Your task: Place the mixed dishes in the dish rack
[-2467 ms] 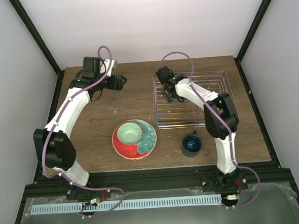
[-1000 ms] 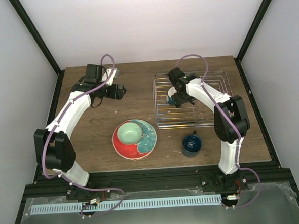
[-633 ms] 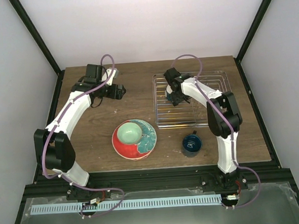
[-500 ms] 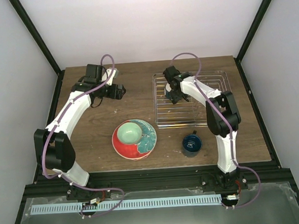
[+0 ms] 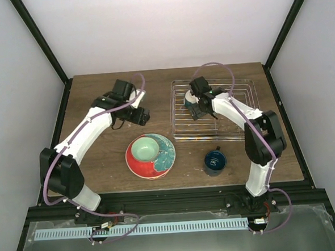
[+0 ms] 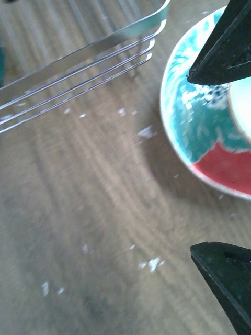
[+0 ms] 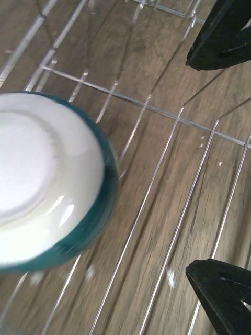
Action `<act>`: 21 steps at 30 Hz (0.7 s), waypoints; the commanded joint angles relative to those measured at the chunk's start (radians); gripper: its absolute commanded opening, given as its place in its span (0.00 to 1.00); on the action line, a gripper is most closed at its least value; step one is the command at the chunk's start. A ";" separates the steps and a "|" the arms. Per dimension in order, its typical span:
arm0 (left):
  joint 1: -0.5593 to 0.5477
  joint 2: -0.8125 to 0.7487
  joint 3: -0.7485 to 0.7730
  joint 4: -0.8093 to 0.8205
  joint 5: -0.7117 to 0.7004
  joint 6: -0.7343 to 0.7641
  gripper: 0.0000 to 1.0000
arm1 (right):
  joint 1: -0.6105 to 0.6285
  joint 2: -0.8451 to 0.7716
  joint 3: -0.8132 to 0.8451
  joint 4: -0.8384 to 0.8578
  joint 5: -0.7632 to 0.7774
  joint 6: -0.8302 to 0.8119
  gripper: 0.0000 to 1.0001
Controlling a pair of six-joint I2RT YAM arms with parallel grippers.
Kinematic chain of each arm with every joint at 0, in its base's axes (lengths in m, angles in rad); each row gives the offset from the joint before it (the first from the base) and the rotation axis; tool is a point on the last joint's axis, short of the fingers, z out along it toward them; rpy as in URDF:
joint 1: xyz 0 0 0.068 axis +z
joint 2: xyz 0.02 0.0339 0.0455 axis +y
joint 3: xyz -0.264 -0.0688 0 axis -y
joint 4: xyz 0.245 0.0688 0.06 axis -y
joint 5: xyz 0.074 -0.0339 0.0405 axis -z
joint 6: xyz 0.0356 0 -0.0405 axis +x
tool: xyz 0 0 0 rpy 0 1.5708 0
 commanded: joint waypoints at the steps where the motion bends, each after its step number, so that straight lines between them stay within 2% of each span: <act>1: -0.068 -0.036 0.003 -0.200 -0.102 -0.073 0.83 | 0.000 -0.103 0.013 0.130 -0.149 0.018 1.00; 12: -0.111 -0.201 -0.133 -0.359 -0.070 -0.277 0.82 | 0.000 0.034 0.327 0.022 -0.177 0.049 0.99; 21: -0.151 -0.246 -0.270 -0.349 -0.009 -0.351 0.81 | -0.001 0.018 0.335 0.011 -0.219 0.095 0.98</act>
